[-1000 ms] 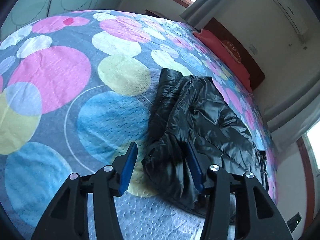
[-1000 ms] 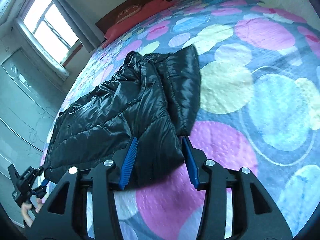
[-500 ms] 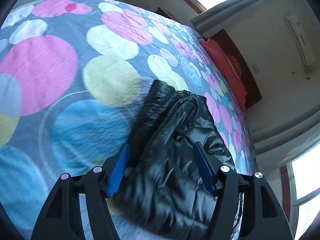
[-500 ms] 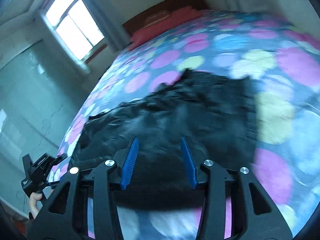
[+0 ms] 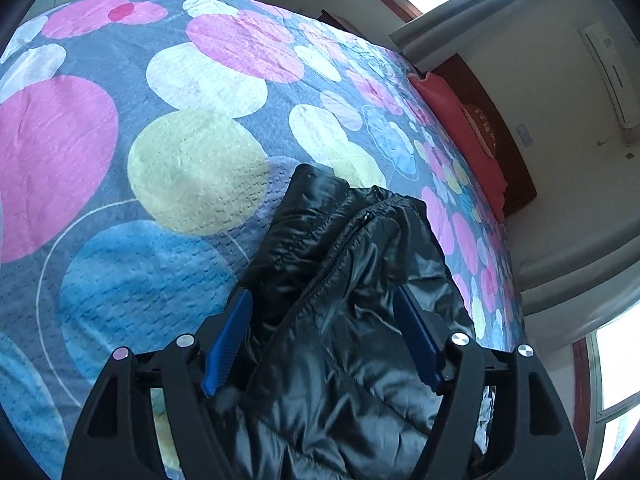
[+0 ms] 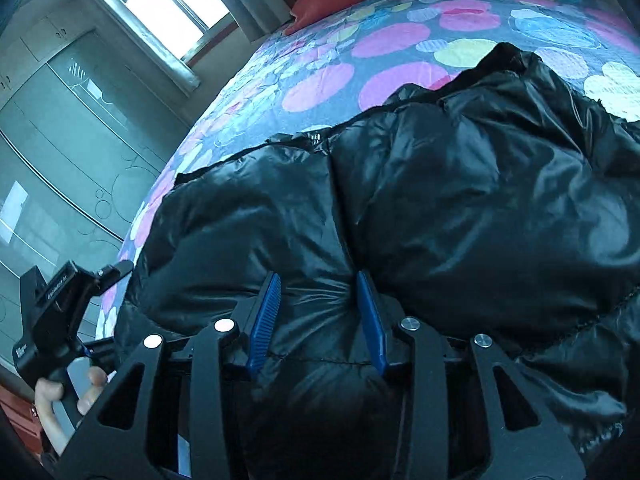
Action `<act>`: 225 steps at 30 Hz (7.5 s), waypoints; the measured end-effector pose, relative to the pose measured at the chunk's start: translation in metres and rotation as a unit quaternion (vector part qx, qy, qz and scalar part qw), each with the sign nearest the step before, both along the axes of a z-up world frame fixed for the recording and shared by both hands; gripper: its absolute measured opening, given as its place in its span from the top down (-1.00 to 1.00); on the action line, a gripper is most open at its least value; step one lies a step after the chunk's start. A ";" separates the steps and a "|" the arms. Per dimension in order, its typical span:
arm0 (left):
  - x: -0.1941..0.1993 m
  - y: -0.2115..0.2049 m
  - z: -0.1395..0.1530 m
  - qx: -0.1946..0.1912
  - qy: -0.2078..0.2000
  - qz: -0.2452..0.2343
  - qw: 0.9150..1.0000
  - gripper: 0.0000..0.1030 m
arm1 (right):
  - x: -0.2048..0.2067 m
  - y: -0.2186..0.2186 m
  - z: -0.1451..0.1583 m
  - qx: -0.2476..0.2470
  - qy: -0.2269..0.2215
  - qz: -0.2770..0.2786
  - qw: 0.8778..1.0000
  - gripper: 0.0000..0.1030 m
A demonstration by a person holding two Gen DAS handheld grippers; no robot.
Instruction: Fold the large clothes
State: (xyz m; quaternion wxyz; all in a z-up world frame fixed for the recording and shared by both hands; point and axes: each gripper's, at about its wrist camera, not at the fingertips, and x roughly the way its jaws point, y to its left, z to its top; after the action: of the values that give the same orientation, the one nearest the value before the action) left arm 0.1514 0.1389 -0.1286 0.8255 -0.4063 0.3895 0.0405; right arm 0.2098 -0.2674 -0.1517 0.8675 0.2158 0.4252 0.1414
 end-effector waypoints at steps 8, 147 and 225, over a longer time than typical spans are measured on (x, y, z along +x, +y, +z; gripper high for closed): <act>0.010 0.008 -0.033 -0.035 0.044 -0.024 0.998 -0.51 | -0.003 0.007 -0.007 -0.018 -0.014 0.001 1.000 0.29; 0.055 -0.240 0.058 0.106 -0.086 -0.253 0.958 -0.31 | -0.002 -0.145 0.102 -0.073 -0.080 -0.104 0.989 0.27; 0.060 -0.211 -0.039 -0.114 -0.007 -0.255 0.960 -0.75 | -0.020 -0.195 0.004 0.013 -0.024 -0.217 0.976 -0.76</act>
State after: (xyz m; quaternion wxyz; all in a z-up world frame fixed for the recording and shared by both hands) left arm 0.2109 -0.0722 -0.1676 0.7595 -0.3849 0.4767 -0.2185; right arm 0.1899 -0.4620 -0.1476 0.8846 0.3111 0.3452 -0.0395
